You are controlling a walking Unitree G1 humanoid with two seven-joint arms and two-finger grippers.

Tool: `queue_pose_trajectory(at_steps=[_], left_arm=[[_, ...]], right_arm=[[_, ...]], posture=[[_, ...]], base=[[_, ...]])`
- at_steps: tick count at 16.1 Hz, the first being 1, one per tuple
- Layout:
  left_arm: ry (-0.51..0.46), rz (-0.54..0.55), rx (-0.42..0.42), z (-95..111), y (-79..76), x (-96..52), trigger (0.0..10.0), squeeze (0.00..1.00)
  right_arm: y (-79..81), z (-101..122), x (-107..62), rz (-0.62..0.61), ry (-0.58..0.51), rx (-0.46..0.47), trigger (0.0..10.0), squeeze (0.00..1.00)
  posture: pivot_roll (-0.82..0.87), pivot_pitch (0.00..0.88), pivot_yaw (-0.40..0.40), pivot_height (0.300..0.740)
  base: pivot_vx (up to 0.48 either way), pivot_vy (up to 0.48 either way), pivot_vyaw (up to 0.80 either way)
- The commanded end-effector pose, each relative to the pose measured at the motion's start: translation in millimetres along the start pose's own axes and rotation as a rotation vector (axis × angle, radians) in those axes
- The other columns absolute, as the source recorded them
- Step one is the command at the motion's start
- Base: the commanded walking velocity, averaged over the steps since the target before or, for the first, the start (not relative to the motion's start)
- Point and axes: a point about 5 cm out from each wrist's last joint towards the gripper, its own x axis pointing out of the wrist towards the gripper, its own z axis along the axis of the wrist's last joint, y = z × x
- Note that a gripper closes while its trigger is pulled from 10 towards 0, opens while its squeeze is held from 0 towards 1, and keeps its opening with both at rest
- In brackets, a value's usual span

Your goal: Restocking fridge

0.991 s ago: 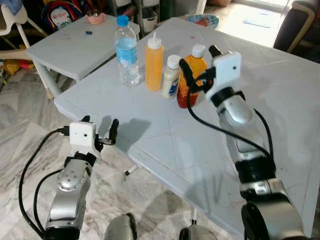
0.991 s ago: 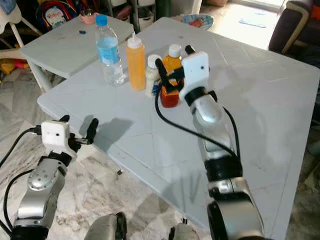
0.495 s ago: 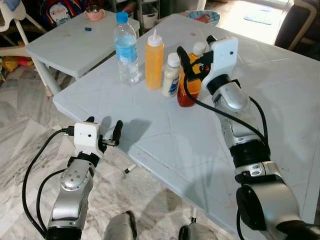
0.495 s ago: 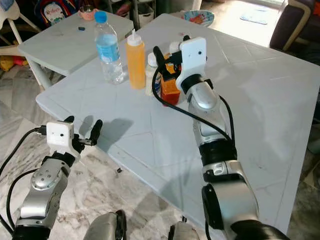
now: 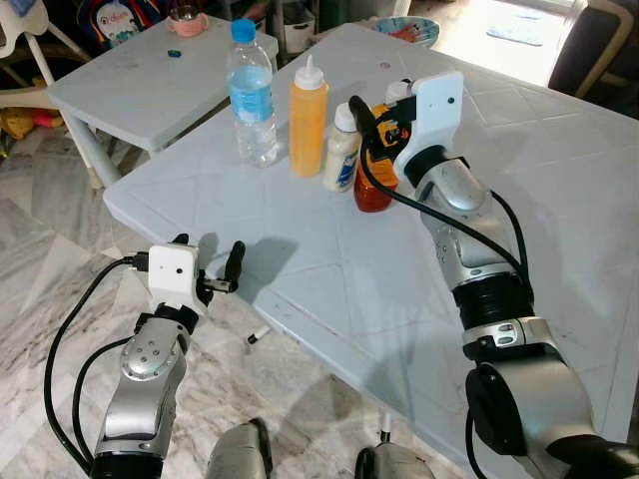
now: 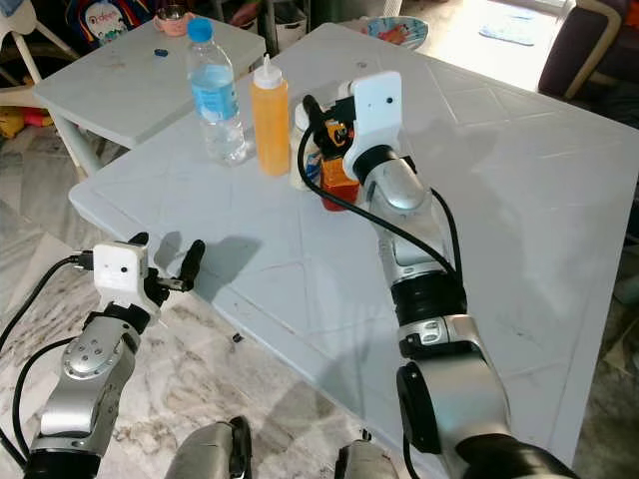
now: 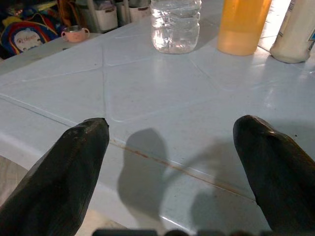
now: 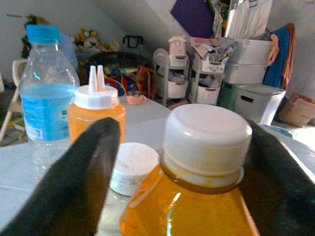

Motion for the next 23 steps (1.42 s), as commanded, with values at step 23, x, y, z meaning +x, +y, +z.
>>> queue_pose_trajectory(at_steps=[23], left_arm=[[0.057, 0.031, 0.020, -1.6, 7.8, 1.2, 10.0, 0.00]], right_arm=[[-23.9, -6.3, -41.9, -0.080, 0.089, -0.085, 0.0, 0.00]], posture=[[0.03, 0.137, 0.012, 0.740]], base=[[0.000, 0.000, 0.00]])
